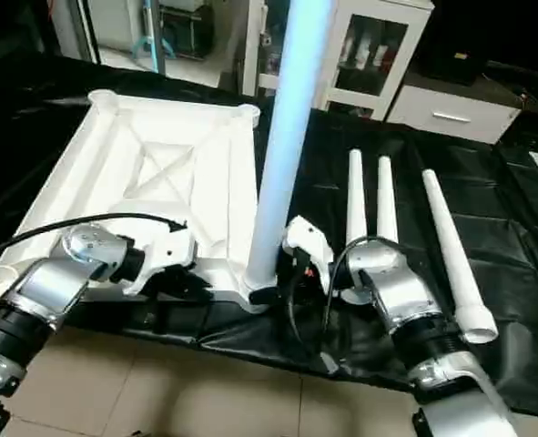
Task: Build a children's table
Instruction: Rotate leg to tighten
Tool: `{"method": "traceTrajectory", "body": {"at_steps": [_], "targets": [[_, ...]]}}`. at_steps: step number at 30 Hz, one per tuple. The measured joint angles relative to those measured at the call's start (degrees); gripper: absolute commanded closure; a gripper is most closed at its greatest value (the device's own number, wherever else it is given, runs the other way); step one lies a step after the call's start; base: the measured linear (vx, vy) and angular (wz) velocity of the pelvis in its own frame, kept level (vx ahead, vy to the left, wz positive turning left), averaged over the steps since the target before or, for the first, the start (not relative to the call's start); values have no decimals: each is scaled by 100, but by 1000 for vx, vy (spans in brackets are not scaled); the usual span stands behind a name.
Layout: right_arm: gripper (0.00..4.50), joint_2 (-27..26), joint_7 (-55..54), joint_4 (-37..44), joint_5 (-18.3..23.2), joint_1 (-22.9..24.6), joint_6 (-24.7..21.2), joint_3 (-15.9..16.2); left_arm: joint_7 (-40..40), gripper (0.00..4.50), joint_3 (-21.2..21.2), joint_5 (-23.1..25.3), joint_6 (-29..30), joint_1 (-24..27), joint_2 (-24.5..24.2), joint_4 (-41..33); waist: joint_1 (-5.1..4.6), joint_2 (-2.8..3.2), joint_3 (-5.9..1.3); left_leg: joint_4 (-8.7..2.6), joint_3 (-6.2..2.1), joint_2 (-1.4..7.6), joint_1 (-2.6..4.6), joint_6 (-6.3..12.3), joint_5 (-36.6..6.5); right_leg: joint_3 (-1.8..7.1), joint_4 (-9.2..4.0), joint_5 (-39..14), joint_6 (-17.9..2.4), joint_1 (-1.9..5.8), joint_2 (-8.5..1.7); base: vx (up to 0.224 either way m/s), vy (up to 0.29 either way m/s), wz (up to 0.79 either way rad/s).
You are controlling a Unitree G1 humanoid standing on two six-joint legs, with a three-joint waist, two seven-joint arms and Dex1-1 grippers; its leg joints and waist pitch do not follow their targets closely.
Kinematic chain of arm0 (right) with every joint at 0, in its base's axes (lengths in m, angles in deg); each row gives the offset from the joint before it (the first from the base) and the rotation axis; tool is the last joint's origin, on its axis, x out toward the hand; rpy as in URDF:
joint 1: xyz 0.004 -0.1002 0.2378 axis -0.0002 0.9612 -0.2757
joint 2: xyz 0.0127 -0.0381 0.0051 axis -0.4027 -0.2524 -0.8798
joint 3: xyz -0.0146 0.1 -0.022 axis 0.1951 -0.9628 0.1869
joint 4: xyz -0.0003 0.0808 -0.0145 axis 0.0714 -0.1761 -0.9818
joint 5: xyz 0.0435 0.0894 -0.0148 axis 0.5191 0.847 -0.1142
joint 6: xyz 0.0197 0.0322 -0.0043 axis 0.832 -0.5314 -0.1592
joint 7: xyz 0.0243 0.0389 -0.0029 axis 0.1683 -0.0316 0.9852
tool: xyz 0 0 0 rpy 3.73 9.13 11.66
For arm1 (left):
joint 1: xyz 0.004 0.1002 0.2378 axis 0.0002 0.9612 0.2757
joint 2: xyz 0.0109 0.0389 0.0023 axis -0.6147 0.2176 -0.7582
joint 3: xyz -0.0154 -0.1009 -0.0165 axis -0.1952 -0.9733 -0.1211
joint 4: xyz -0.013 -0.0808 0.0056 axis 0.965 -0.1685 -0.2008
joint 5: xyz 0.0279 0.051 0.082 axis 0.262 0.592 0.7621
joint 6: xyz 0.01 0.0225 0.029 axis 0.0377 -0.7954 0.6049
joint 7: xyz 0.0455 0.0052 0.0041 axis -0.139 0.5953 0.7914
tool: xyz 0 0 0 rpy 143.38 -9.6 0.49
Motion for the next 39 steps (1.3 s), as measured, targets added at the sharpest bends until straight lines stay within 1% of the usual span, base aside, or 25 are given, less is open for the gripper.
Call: {"method": "traceTrajectory", "body": {"at_steps": [3, 5, 8, 11, 12, 16, 20, 22, 26, 27, 28, 29, 31, 32, 33, 34, 36, 39], "targets": [[181, -294, -860, -282, -7, -64, -118, -261, -611, 450, -100, 146, 224, -129, 330, 242, -75, -4, -1, 8, -22, -1, 13, -5, 3, 2, -6, -10, 18, 6, -1, 0, 0, 0], [181, -514, -1473, -485, -22, -159, -193, -450, -1060, 450, -183, 208, 460, -277, 593, 478, -107, -4, -1, 10, -24, -3, 23, -8, 4, 3, -5, -11, 20, 9, -1, 0, 0, 0], [181, -907, -2594, -807, -119, -356, -208, -710, -1856, 450, -326, 258, 852, -530, 1043, 877, -128, 1, 1, 8, -34, -5, 31, -8, 5, -2, -11, -12, 22, 2, -1, 0, 0, 0], [182, -1345, -3834, -1270, -205, -633, -25, -980, -2679, 450, -496, 312, 990, -788, 1483, 1329, -136, 12, 7, 7, -37, -8, 21, -11, 7, -1, -13, -12, 23, -20, -1, 0, 0, 0], [182, -1534, -4363, -1489, -226, -723, 140, -1080, -2990, 450, -553, 328, 1010, -898, 1651, 1536, -134, 22, 6, 7, -37, -9, 18, -12, 7, -1, -14, -11, 23, -23, -2, 0, 0, 0], [182, -1770, -5033, -1769, -314, -846, 445, -1146, -3297, 450, -649, 325, 1012, -997, 1812, 1712, -112, 48, -3, 4, -31, -11, 16, -12, 7, 2, -10, 2, 25, -20, -2, 0, 0, 0], [182, -1837, -5172, -2002, -371, -979, 663, -1194, -3349, 450, -703, 323, 1034, -1062, 1828, 1750, -87, 48, -3, -22, -16, -9, 4, -12, 7, -5, -10, 24, -3, -26, -2, 0, 0, 0], [182, -1858, -5171, -2090, -372, -1027, 762, -1248, -3359, 450, -712, 324, 1034, -1079, 1825, 1752, -77, 48, -3, -30, -14, -8, -15, -12, 7, -6, -11, 15, 12, -28, -1, 0, 0, 0], [182, -1885, -5169, -2181, -358, -1049, 886, -1311, -3361, 450, -712, 322, 1034, -1089, 1817, 1753, -64, 49, -2, -29, -12, -8, -13, -12, 7, -5, -14, 11, 16, -30, -1, 0, 0, 0], [126, -1885, -5108, -2181, -302, -1048, 880, -1362, -3361, 450, -712, 322, 1033, -1088, 1815, 1753, -65, 49, -1, -28, -12, -8, -13, -12, 7, -5, -14, 12, 16, -30, -1, 0, 0, 0], [112, -1885, -5061, -2182, -281, -1047, 879, -1398, -3361, 450, -712, 322, 1031, -1089, 1812, 1753, -64, 51, 0, -28, -12, -8, -12, -12, 7, -5, -14, 12, 16, -31, -1, 0, 0, 0], [112, -1890, -4985, -2181, -279, -1040, 883, -1402, -3380, 450, -713, 323, 1024, -1088, 1791, 1756, -73, 52, 0, -29, -12, -7, -12, -12, 7, -5, -13, 12, 16, -30, -1, 0, 0, 0], [91, -1979, -4479, -2154, -204, -976, 892, -1374, -3634, 450, -793, 379, 916, -1107, 1650, 1839, -170, 39, 8, -29, -22, -4, -11, -13, 6, -7, -13, 18, 11, -33, 9, 0, 0, 0], [91, -2080, -4230, -2148, -182, -931, 900, -1312, -3716, 450, -852, 408, 892, -1115, 1609, 1858, -205, 33, 12, -29, -34, -4, -16, -14, 6, -18, -16, 20, 16, -44, 9, 0, 0, 0], [68, -2163, -4131, -2125, -139, -875, 942, -1288, -3755, 450, -884, 429, 873, -1120, 1597, 1861, -211, 40, 16, -28, -43, -4, -28, -15, 6, -27, -16, 26, 9, -52, 8, 0, 0, 0], [68, -2095, -4056, -2021, -141, -839, 946, -1246, -3732, 450, -872, 429, 828, -1121, 1589, 1860, -188, 45, 19, -29, -39, -4, -21, -15, 7, -28, -16, 28, 5, -56, 6, 0, 0, 0], [58, -1909, -3821, -1629, -139, -738, 894, -1147, -3628, 450, -795, 435, 696, -1129, 1586, 1858, -109, 53, 24, -30, -28, -4, -28, -14, 7, -25, -16, 29, 3, -76, 5, 0, 0, 0], [58, -1730, -3548, -950, -120, -423, 792, -981, -3501, 450, -696, 462, 443, -1148, 1557, 1935, -54, 64, 29, -35, -24, -4, -36, -13, 7, -25, -17, 28, 3, -89, 5, 0, 0, 0]]}}
